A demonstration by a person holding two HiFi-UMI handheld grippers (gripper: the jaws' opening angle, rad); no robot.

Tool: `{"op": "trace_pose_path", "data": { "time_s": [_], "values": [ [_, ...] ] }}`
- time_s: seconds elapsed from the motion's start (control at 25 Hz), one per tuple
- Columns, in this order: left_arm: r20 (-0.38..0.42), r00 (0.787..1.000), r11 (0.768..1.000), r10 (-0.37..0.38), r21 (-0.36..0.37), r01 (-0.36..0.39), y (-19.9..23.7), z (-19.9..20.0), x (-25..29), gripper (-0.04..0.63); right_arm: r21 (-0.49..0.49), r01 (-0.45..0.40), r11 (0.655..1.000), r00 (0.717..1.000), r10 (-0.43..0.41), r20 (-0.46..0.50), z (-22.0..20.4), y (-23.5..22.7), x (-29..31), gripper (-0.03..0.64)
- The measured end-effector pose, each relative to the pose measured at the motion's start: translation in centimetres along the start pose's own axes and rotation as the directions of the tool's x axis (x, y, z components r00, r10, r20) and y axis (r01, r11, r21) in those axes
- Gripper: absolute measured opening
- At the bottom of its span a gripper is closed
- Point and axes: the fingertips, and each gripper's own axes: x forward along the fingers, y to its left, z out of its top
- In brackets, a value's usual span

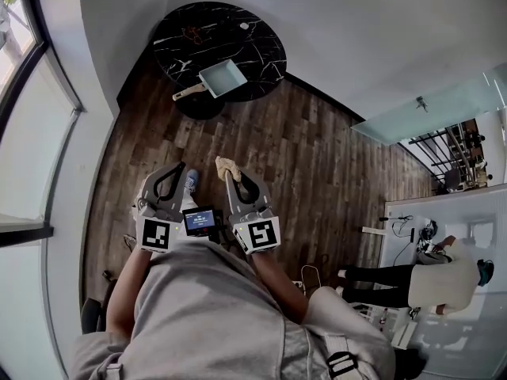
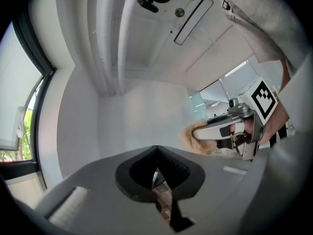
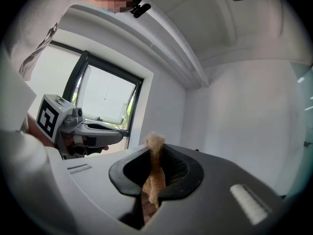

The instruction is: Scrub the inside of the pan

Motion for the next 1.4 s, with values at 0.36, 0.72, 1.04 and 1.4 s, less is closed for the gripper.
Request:
{"op": "trace_pose_path", "data": {
  "time_s": [0.36, 0.72, 1.04, 1.4],
  "values": [
    [-0.019, 0.999, 0.999, -0.027, -0.021, 0.026, -1.4, -0.7, 0.9, 0.000, 0.031, 0.014, 0.999, 1.000, -0.013, -0.027, -1.3, -0.5, -1.2, 0.043],
    [-0.023, 0.997, 0.998, -0.070, -0.007, 0.069, -3.0, -1.1, 1.5, 0.000, 0.056, 0.045, 0.997, 0.998, -0.043, -0.035, -2.2, -1.5, -2.0, 0.042],
    [-0.032, 0.997, 0.997, -0.071, -0.004, 0.071, -3.2, -1.2, 1.4, 0.000, 0.059, 0.042, 0.997, 0.999, -0.040, -0.033, -2.2, -1.5, -2.1, 0.043],
    [-0.044, 0.997, 0.998, -0.066, -0.008, 0.066, -3.0, -1.4, 1.1, 0.000, 0.062, 0.024, 0.998, 0.999, -0.021, -0.041, -2.4, -1.0, -1.8, 0.043]
  ]
}}
